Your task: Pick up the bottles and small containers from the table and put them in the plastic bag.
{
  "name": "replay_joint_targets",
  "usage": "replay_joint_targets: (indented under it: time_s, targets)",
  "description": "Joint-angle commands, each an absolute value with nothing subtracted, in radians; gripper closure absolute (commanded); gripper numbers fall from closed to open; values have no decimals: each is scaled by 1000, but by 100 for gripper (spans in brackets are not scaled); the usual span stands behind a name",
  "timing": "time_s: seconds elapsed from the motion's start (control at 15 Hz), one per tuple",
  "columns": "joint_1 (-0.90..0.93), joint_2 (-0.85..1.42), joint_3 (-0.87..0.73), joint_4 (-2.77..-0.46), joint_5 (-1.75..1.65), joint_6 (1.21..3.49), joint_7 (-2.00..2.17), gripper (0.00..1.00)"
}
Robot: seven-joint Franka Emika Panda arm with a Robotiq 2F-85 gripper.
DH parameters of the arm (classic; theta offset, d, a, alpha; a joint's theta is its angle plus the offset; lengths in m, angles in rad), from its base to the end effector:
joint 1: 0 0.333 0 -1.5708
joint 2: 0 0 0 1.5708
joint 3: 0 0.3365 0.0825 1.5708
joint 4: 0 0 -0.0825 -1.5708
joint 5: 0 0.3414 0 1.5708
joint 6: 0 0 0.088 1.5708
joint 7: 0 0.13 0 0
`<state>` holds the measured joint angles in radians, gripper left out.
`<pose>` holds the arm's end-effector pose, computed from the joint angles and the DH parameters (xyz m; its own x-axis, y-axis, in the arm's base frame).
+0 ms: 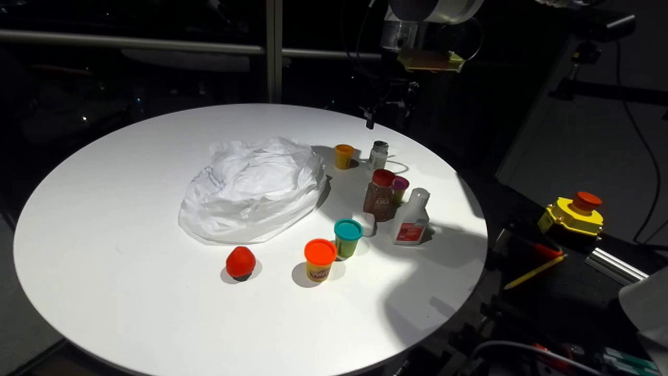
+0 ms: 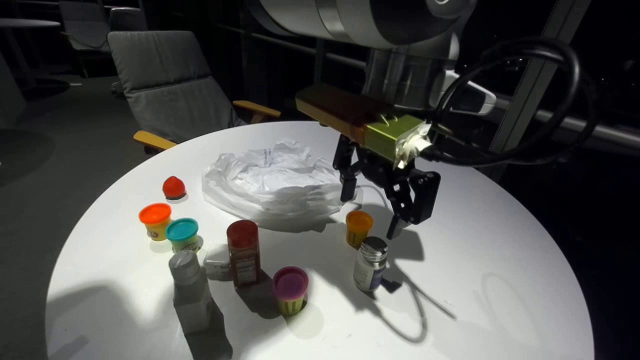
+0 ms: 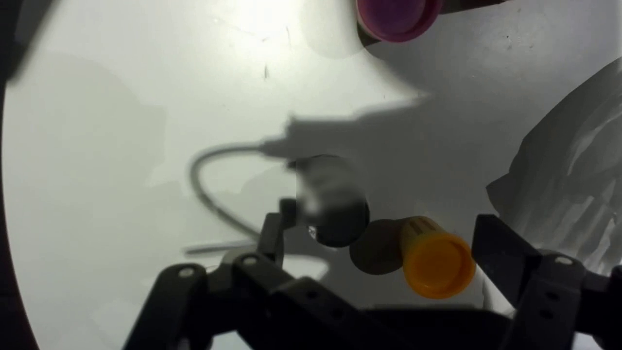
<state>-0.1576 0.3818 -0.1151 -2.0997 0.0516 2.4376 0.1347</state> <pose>0.5389 -0.1481 0.2630 0.9039 -0.4260 -0.0387 -0.4257 -0.9047 0.0164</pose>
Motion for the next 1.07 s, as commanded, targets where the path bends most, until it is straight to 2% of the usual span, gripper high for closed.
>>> replay_joint_targets:
  time_s: [0.0,0.73,0.8,0.87,1.0]
  targets:
    - [-171,458,-121,-1999,77,2381,115,0]
    - [-215,597,-112,-1860,118,2272,103,0]
    - [-217,603,-111,-1856,123,2264,100,11]
    - [-219,613,-111,-1847,125,2255,98,26]
    - [-220,622,-110,-1839,131,2243,94,42]
